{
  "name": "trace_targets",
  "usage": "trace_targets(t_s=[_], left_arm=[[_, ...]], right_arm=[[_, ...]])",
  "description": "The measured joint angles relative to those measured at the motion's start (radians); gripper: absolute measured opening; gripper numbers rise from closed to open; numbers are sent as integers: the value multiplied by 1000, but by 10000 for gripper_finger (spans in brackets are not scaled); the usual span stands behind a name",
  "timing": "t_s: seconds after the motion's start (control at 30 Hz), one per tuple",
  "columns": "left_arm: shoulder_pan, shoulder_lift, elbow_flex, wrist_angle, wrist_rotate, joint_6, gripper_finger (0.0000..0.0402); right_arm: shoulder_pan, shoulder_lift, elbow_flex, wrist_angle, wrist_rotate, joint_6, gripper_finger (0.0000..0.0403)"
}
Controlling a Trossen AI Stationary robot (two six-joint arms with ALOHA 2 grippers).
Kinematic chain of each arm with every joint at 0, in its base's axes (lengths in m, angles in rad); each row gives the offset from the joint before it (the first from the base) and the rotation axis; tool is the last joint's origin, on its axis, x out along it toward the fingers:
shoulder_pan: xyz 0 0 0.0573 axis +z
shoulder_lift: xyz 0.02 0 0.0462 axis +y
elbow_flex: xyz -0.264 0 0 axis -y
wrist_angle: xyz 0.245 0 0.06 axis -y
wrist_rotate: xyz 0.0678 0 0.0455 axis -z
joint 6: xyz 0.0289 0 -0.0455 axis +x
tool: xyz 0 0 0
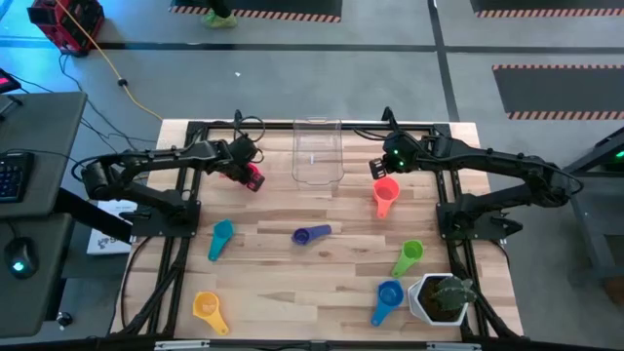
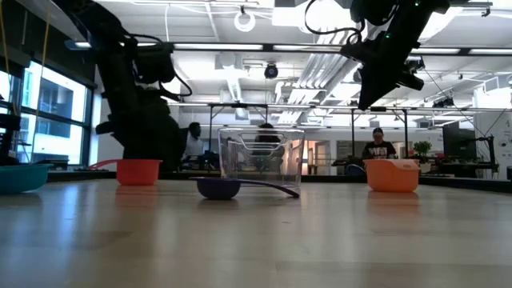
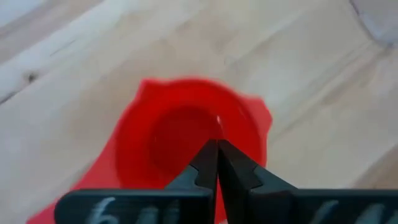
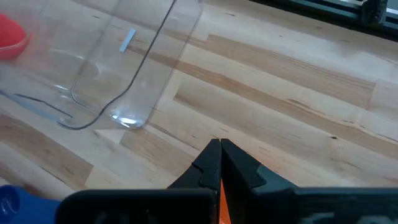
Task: Nest measuring cups in basket
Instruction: Adjust the pink measuring cup
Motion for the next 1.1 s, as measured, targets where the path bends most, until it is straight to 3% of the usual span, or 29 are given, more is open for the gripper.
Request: trace_targets(t_s=[0.27, 0.5, 0.87, 1.1], left_arm=[[-1, 83, -1, 5, 16, 7, 0], [-81, 139, -1, -45, 76, -24, 0], [-379, 141, -1, -10, 150, -304, 0], [-592, 141, -1, 143, 149, -569, 0]], right_arm=[[0, 0, 0, 4, 4, 19, 0], [0, 0, 0, 4, 8, 19, 0], [0, 0, 0, 4, 14, 8, 0], [0, 1, 0, 6, 14, -10, 0]])
